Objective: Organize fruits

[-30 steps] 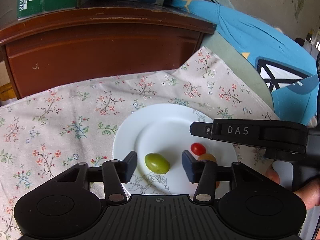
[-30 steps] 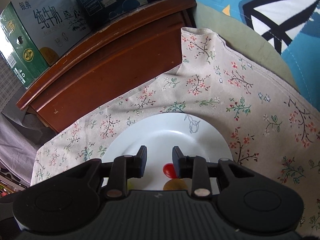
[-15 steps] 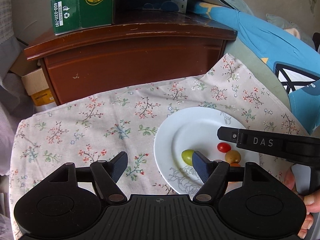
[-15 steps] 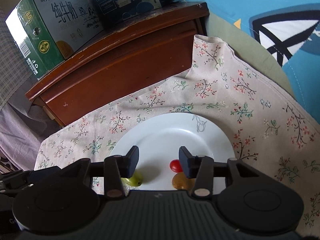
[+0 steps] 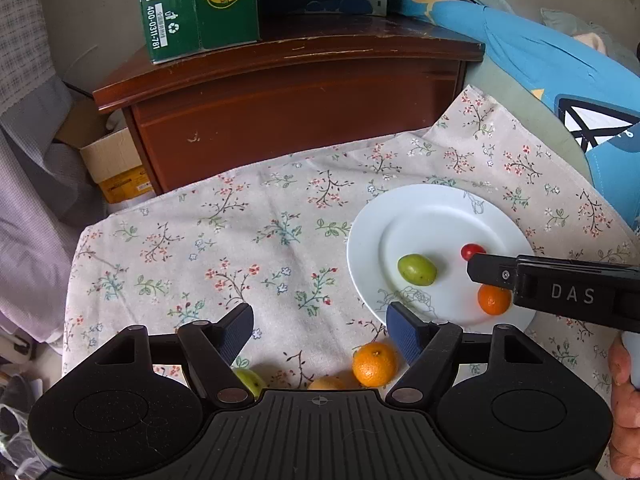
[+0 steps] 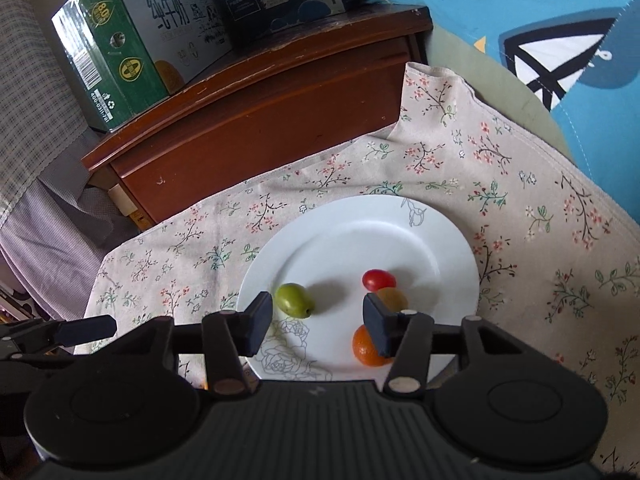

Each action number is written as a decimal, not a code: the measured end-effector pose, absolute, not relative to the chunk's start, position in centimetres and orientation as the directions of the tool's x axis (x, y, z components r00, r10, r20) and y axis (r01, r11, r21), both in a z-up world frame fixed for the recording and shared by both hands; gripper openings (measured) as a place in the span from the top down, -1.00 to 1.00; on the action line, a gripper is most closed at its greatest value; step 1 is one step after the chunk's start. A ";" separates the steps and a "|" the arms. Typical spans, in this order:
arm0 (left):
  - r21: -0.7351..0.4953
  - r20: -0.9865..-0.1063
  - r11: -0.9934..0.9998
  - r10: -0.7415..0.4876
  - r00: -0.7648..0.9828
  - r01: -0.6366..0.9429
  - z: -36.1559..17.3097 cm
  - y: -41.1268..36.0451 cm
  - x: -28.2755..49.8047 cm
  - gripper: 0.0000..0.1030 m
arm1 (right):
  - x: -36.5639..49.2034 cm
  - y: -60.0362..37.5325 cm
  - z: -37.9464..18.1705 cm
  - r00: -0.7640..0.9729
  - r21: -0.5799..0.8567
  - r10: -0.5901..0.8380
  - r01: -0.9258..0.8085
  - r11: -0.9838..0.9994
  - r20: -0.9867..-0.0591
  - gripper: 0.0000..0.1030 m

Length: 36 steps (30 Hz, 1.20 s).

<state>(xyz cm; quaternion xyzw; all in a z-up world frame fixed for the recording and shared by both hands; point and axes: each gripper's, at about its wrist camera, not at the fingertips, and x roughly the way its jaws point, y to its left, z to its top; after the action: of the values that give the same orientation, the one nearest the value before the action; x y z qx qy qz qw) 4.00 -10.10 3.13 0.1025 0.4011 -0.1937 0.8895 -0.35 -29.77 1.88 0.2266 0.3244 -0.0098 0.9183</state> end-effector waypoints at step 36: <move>-0.096 -0.808 0.965 -0.219 0.546 0.246 0.2 0.2 1.5 -0.45 | -3.5 -21.5 -2.0 0.697 0.405 0.309 -0.029 0.914 -0.647 0.12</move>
<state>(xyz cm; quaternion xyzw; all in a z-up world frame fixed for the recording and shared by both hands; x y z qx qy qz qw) 1.48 0.16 0.17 0.0144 0.4575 -0.1322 0.8792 -3.53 -21.45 -2.02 0.1851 0.3779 0.0934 0.9023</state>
